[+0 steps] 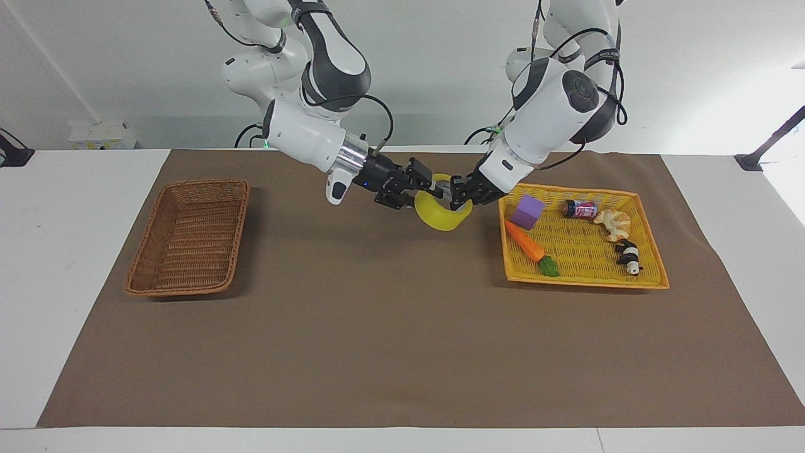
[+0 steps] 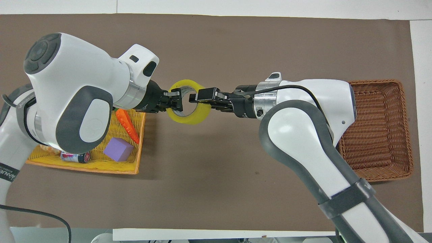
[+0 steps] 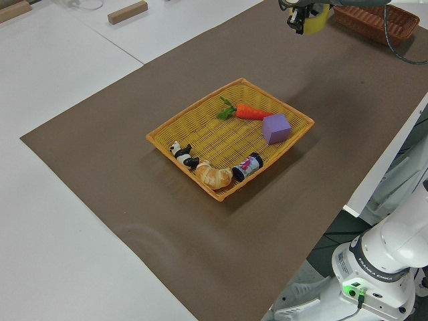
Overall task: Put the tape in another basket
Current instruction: 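Open the left gripper and withdraw it while the right gripper holds tape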
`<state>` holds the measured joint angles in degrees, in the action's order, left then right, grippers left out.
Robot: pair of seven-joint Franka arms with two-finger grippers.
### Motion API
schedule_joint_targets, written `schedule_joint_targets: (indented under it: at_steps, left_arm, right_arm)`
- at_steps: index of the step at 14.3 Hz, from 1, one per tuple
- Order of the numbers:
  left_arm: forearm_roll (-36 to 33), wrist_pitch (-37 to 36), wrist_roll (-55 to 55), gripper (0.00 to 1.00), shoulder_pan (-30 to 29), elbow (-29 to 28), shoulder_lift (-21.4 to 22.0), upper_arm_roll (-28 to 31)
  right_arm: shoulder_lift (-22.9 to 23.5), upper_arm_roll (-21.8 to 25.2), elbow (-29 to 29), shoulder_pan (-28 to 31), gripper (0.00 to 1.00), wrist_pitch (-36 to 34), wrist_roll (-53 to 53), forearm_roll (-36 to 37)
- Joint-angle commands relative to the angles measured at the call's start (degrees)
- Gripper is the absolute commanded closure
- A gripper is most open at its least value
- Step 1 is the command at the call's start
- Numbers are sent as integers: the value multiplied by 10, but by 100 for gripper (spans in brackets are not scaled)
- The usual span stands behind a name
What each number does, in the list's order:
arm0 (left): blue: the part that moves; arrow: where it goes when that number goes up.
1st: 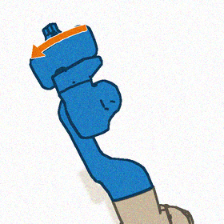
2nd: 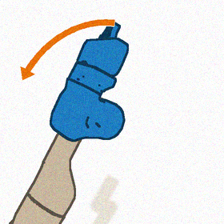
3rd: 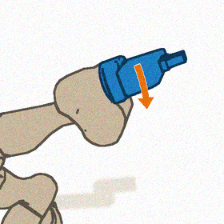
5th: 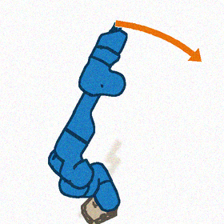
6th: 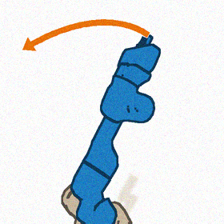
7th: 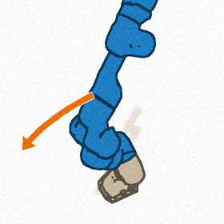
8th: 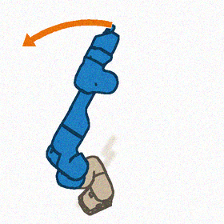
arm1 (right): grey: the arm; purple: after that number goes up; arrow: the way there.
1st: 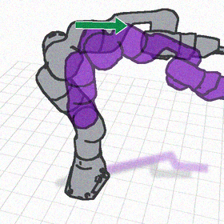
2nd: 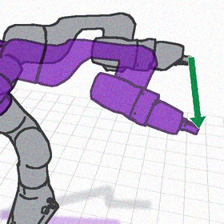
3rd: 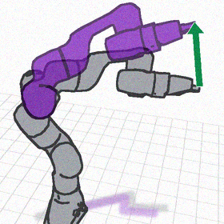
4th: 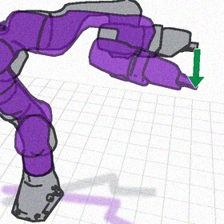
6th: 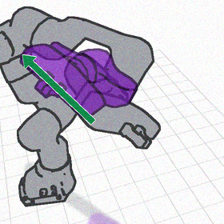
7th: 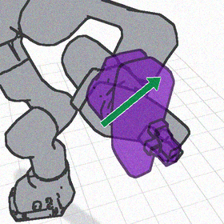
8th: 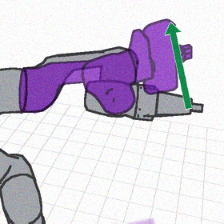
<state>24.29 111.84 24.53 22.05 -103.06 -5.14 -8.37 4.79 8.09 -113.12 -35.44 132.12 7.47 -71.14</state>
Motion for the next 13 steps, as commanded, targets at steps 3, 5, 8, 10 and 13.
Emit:
schedule_joint_targets:
  at_steps: [3,5,8,10,13]
  left_arm:
    - [1,-12,6,94,0,11,-1,5]
    - [2,-10,25,56,0,14,-2,5]
    - [1,-18,37,7,-1,15,12,8]
    - [-2,-46,35,6,-20,22,28,9]
    - [-31,-120,32,4,-63,71,40,9]
  right_arm:
    - [-15,0,-9,18,100,-29,0,3]
    - [-15,0,-8,19,100,-31,-1,3]
    - [-15,0,-7,19,100,-31,-1,2]
    - [-14,0,-5,19,100,-30,-1,2]
    - [-22,3,-7,40,100,-40,2,3]
